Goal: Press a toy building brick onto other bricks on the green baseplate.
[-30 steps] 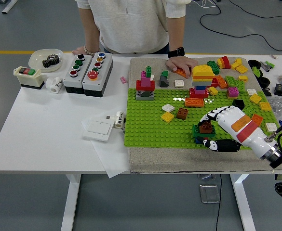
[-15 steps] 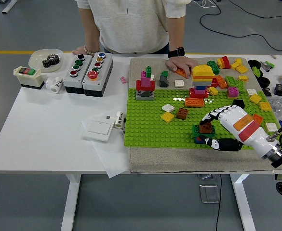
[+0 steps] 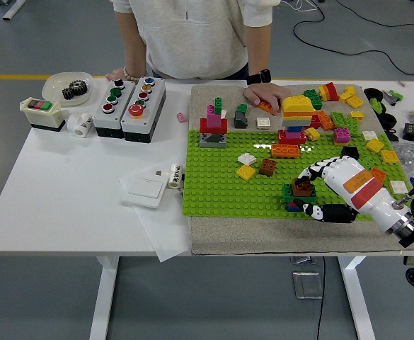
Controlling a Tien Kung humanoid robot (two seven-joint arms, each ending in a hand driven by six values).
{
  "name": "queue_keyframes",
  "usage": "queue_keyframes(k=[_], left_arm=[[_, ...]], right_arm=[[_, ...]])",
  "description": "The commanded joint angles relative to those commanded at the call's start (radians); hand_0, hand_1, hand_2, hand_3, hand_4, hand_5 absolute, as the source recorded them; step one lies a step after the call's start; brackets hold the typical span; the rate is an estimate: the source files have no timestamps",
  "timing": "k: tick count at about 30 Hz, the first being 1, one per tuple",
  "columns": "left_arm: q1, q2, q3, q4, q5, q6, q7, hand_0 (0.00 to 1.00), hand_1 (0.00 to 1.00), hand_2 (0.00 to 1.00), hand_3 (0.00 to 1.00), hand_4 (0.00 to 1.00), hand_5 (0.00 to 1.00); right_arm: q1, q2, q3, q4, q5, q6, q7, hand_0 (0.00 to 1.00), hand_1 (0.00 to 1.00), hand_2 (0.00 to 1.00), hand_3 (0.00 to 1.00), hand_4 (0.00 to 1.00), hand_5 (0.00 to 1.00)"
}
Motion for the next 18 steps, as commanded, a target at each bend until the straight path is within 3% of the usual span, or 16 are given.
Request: queue_keyframes(k=[18], left_arm=[[-0.002,0.002,0.000,0.000,0.005,-0.003,0.001,0.490,0.595,0.754,0.785,0.822,0.832]], right_arm=[[0.005,0.008,-0.008,-0.021,-0.001,0.005,-0.002,0.409,0.467,0.516,0.527,0.716,0.495]])
